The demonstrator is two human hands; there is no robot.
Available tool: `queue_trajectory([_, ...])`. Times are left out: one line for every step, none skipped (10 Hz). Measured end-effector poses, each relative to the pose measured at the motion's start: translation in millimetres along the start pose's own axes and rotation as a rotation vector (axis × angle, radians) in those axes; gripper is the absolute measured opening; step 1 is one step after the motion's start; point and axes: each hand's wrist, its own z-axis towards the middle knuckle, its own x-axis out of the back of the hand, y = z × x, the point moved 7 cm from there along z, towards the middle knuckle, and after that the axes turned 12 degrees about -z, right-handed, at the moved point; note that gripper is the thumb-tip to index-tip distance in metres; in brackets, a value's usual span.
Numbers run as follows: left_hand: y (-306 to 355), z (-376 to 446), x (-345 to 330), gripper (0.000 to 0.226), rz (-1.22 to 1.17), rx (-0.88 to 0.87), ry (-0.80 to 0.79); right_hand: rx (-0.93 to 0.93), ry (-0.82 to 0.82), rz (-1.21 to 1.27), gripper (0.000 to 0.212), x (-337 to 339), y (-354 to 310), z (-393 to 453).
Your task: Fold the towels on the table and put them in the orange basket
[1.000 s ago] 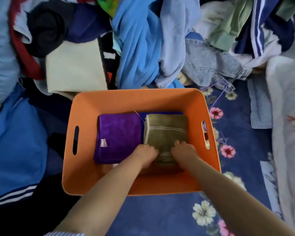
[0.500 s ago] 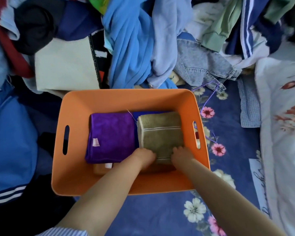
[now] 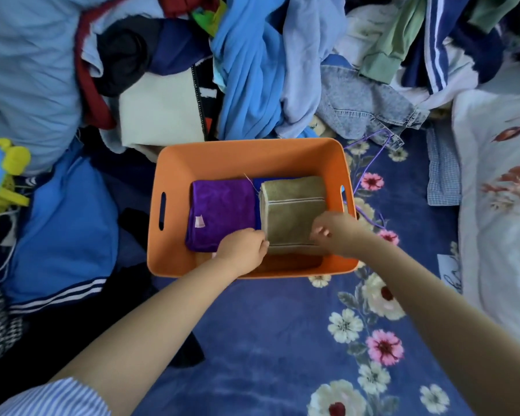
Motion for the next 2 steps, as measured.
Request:
queue_trajectory([12,-30,1,0.035,-0.021,-0.029,0.15,0.029,0.32,0.354,0.014,60,-1,-42])
queue_trajectory([18,-54,-12,0.039,0.048,-0.174,0.239,0.25,0.577,0.689,0.018,134,-14,-103])
